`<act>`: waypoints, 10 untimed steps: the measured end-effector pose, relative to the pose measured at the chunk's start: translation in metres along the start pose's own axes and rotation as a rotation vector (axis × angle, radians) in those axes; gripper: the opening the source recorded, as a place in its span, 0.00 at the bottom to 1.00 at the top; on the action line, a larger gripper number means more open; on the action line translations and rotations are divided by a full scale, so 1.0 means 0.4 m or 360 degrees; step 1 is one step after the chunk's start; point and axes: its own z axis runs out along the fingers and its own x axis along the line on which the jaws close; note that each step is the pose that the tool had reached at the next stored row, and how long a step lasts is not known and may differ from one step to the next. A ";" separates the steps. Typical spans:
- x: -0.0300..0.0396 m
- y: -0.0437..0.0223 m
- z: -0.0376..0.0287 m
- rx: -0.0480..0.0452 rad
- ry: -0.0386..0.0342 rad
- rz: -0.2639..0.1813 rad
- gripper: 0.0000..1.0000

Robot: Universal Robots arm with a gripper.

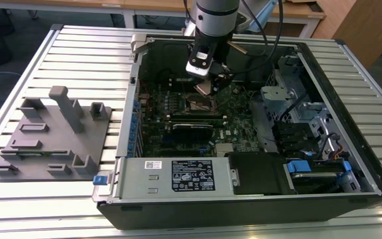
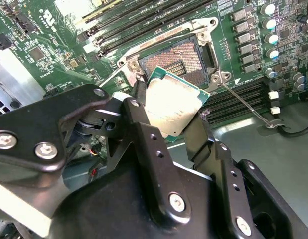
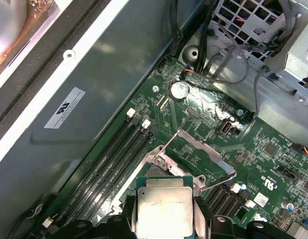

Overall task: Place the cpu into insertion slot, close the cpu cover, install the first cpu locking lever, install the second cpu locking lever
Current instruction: 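Place the cpu into insertion slot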

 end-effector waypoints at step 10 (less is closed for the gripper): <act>0.000 0.000 0.000 0.0000 -0.0001 0.0009 0.54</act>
